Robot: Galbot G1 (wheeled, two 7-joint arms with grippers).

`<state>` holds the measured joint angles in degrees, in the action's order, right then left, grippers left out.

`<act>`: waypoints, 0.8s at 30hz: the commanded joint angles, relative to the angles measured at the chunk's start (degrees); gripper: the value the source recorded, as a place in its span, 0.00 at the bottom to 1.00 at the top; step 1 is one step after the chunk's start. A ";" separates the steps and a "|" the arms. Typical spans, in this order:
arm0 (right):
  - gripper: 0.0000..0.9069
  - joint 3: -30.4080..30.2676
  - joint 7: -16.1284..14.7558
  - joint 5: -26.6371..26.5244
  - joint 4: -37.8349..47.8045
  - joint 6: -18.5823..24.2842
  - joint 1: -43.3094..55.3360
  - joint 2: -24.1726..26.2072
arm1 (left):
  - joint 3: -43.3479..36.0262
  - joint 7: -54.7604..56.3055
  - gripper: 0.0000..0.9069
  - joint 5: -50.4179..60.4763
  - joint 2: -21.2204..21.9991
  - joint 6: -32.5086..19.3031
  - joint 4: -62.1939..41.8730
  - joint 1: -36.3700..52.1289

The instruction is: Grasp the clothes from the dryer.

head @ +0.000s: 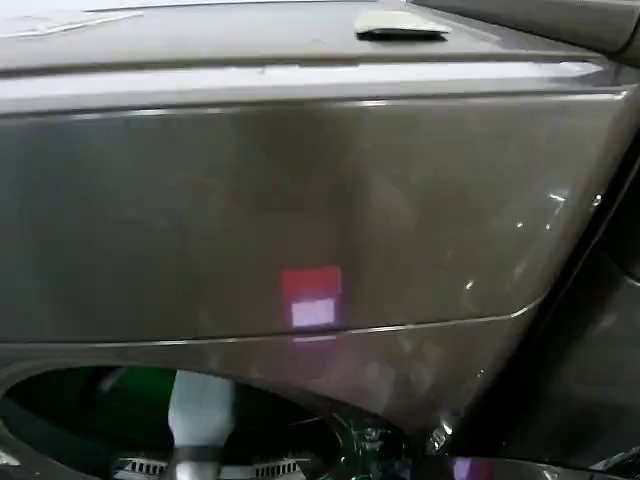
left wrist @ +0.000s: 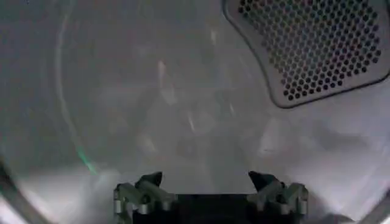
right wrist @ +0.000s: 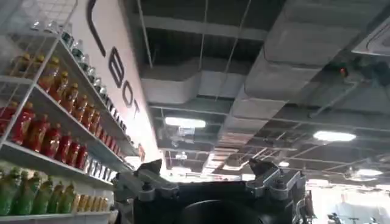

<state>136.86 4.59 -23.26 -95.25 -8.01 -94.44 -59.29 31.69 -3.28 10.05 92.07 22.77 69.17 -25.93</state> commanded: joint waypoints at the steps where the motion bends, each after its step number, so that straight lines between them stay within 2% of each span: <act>1: 1.00 0.14 -0.02 0.01 0.10 -0.03 -0.03 0.01 | 1.05 -0.94 1.00 4.72 0.68 -7.83 -17.35 9.37; 4: 1.00 0.27 -0.02 0.03 0.22 0.01 -0.14 -0.10 | 0.98 -2.12 1.00 7.95 0.85 -6.56 -16.87 8.99; 7: 1.00 0.26 -0.10 0.03 0.18 0.01 -0.18 -0.12 | 1.15 -9.04 1.00 21.69 0.64 -4.85 -17.03 8.81; 9: 1.00 0.25 -0.09 0.03 0.21 0.01 -0.24 0.01 | 1.01 -13.99 1.00 30.93 -0.03 -7.58 -17.67 9.02; 12: 1.00 0.29 -0.10 0.04 0.23 0.01 -0.36 0.17 | 1.02 -23.66 1.00 43.10 -0.77 -7.69 -17.89 9.84; 15: 1.00 0.31 -0.12 0.04 0.35 0.04 -0.51 0.22 | 0.33 -30.78 1.00 56.44 -1.49 -13.55 -18.97 10.73; 20: 1.00 0.18 -0.19 0.04 0.11 0.01 -0.54 0.18 | 0.44 -27.86 1.00 67.80 -0.63 -15.13 -25.79 14.26; 24: 1.00 0.51 -0.22 0.02 0.17 0.01 -0.87 0.29 | -0.47 -30.29 1.00 70.40 -0.89 -17.27 -27.01 16.52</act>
<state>137.22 4.39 -23.22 -95.10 -7.99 -95.27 -58.98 31.92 -24.36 55.66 91.59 11.52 49.49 -14.56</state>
